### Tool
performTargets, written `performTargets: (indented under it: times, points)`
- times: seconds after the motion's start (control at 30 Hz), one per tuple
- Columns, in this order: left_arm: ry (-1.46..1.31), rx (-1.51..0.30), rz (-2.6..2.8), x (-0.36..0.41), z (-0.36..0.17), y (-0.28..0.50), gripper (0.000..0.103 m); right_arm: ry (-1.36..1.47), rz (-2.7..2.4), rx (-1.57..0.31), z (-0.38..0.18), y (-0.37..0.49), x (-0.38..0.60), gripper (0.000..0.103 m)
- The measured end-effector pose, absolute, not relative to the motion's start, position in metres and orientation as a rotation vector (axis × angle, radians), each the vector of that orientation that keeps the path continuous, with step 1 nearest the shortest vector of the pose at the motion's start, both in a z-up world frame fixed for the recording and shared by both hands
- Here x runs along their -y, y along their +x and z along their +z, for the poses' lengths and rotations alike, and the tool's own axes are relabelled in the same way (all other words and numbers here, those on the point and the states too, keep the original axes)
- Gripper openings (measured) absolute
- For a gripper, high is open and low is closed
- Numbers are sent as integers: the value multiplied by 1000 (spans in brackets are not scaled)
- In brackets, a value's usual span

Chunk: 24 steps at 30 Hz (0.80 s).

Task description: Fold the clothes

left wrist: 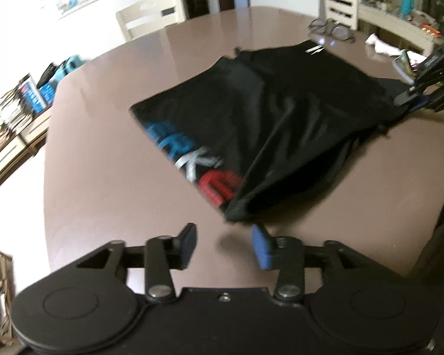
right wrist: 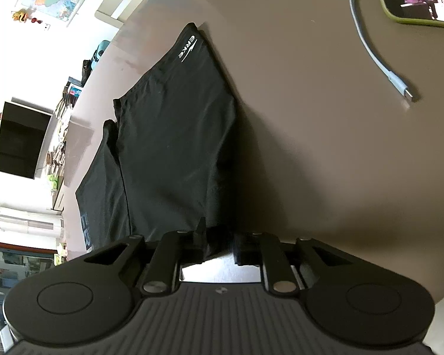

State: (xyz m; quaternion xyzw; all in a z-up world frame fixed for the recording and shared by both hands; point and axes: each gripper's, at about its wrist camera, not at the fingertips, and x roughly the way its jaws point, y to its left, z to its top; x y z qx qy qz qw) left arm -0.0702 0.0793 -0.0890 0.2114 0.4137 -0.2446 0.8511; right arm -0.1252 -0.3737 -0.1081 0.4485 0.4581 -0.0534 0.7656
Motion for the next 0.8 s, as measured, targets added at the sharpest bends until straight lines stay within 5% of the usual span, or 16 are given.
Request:
performTargets:
  times: [0.1, 0.2, 0.3, 0.43, 0.8]
  points:
    - [404, -869, -448, -94, -82, -67, 72, 941, -129, -996, -99, -129, 374, 68]
    - [371, -845, -409, -96, -74, -59, 73, 783, -202, -988, -84, -133, 370, 73]
    - [373, -822, -414, -86, -68, -52, 73, 633, -319, -930, -71, -135, 366, 64]
    - [373, -793, -456, -64, -67, -43, 74, 427, -360, -833, -57, -130, 354, 24]
    - [361, -824, -506, 8, -92, -1, 75, 257, -120, -906, -68, -91, 307, 18]
